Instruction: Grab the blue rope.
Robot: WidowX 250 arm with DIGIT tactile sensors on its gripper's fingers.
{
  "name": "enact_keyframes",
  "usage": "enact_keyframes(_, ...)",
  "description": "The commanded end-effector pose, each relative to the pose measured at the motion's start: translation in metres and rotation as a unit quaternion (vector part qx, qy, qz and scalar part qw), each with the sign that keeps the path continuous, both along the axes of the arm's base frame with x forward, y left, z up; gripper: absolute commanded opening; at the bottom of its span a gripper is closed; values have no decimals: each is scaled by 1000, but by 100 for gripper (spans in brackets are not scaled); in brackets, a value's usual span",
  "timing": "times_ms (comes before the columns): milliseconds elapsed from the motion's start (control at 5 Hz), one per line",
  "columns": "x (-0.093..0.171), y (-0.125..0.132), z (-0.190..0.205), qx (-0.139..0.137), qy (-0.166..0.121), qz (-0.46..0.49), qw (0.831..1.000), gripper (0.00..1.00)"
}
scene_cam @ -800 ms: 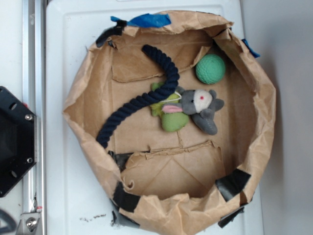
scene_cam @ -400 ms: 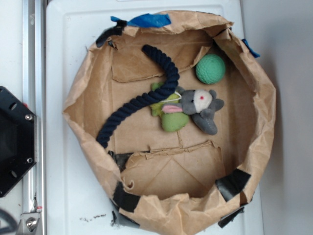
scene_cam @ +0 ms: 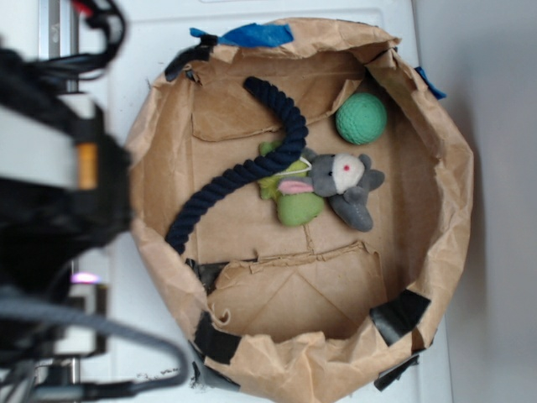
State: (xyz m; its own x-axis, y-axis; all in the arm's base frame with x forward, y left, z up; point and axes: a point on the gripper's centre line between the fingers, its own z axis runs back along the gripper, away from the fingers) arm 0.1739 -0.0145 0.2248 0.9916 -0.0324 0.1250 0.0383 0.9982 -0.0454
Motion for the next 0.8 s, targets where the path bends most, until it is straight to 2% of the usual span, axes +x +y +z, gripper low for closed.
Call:
enact_keyframes(0, 28, 27, -30, 6, -9, 10, 1000, 100)
enact_keyframes(200, 40, 42, -59, -1, 0, 29, 1000, 100)
enact_keyframes(600, 40, 42, -59, -1, 0, 29, 1000, 100)
